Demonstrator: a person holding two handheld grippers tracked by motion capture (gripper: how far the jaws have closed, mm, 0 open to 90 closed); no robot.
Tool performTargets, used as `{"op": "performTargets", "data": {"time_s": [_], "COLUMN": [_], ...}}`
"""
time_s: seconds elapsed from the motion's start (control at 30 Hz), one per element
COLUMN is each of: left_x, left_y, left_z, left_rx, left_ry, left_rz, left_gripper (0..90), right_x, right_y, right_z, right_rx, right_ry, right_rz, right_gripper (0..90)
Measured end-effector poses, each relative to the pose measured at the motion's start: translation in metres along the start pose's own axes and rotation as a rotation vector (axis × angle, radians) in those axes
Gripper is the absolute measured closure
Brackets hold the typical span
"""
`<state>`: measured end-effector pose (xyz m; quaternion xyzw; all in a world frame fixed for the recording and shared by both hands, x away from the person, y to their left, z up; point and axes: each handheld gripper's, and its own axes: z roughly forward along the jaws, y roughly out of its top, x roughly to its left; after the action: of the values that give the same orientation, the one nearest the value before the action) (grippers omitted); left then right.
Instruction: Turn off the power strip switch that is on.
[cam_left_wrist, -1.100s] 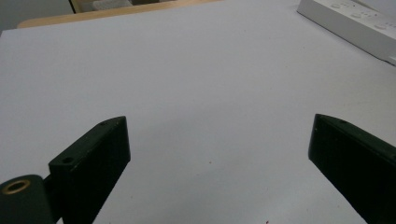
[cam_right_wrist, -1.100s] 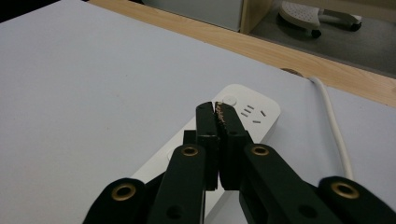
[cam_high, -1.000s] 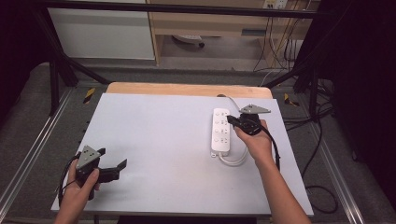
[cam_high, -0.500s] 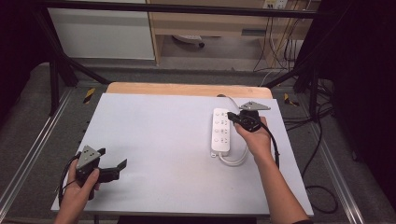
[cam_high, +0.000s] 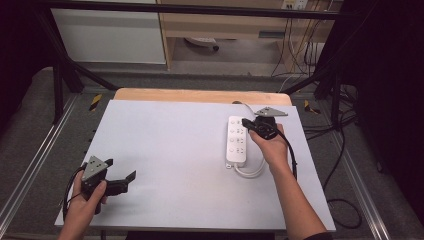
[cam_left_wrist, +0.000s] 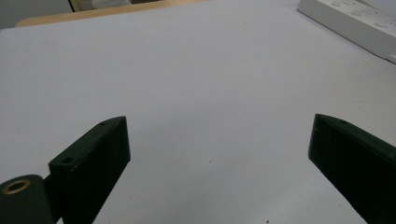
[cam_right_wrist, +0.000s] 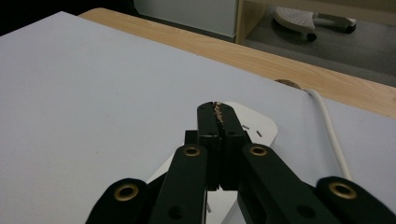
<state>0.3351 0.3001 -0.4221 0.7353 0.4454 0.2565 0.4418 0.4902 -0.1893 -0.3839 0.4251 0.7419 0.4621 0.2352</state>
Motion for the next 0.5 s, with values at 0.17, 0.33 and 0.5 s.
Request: {"op": "performTargets", "data": {"time_s": [0.17,0.33,0.5], "left_x": [0.000,0.000,-0.001], "left_y": [0.000,0.000,0.000], "left_z": [0.000,0.000,0.001], "left_rx": [0.000,0.001,0.005], "left_ry": [0.002,0.000,-0.005], "left_rz": [0.002,0.002,-0.001], "left_gripper": [5.4,5.4,5.4], "right_x": [0.000,0.001,0.003], "right_y": [-0.001,-0.002,-0.004], "right_z": [0.003,0.007,0.011], "right_rx": [0.008,0.018,0.024], "right_ry": [0.000,0.004,0.005], "right_rz": [0.005,0.010,0.011], "right_gripper": [90.0,90.0,90.0]}}
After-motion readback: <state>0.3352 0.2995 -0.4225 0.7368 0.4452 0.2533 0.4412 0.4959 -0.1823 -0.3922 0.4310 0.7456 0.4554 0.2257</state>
